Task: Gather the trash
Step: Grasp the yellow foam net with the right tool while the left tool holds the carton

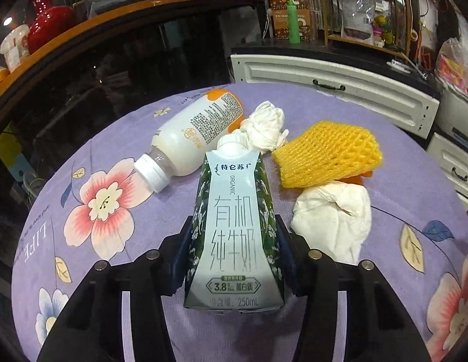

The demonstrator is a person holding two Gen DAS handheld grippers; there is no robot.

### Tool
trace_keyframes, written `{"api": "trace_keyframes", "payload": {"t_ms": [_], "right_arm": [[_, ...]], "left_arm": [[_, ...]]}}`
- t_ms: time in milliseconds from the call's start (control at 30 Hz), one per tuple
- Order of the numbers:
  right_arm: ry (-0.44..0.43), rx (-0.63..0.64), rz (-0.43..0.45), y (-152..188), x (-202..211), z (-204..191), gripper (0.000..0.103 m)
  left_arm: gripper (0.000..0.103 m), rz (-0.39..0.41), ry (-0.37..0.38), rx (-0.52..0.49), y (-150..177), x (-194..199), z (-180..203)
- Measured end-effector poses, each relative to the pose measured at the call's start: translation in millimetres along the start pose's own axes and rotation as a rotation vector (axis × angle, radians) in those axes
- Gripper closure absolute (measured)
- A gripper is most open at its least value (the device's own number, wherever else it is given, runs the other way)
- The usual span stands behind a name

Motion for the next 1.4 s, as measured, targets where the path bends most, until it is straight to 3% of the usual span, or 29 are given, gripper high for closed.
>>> {"api": "trace_keyframes", "payload": {"t_ms": [200,367,567,600,633,667,733,833,1200,1400], "right_arm": [[-0.017,-0.001,-0.016,-35.1,-34.4,-16.7,0.014],[0.021,0.012,-0.029,-58.3,-69.6,-34.5,0.017],[0.097,0.034,-0.092,-71.0,-113.8,-45.0,0.036],[0.108,0.032,-0.102,-71.6,-120.6,-44.5,0.05],[0.105,0.027,-0.104,-71.6,-123.1,-43.9,0.058],[0.109,0.028,-0.087,-72.1,-122.9,-43.2,0.059],[0.105,0.033,-0.067,-71.8,-119.2,-43.2,0.07],[0.096,0.028,-0.032,-71.7,-106.8,-42.0,0.079],[0.057,0.031,0.095,-56.0,-15.0,-24.5,0.082],[0.041,0.019,0.137,-28.8,46.6,-3.3,0.082]], "left_arm": [[0.053,0.099,-0.003,0.001,11.8,44.7,6.7],[0.053,0.166,0.006,0.035,21.6,64.7,7.1],[0.053,0.179,0.013,0.04,26.2,62.0,5.9],[0.053,0.18,0.018,0.042,26.7,61.7,5.8],[0.053,0.182,0.023,0.047,28.0,62.2,4.3],[0.053,0.182,0.028,0.051,28.4,61.7,3.2],[0.053,0.18,0.035,0.056,29.3,61.5,1.8],[0.053,0.187,0.032,0.058,30.9,62.7,1.9],[0.053,0.174,0.028,0.041,36.5,55.9,7.2],[0.053,0.199,0.052,0.005,42.2,84.6,34.7]]}}
Point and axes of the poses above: each gripper's, at about its wrist camera, not at the fingertips, and x roughly against the way its jaws point, z to its right, y to its underside, the point moved 1 cm from there along -x, roughly the way its jaws point, and after that the axes turned 14 degrees about y, right-handed, at the moved point
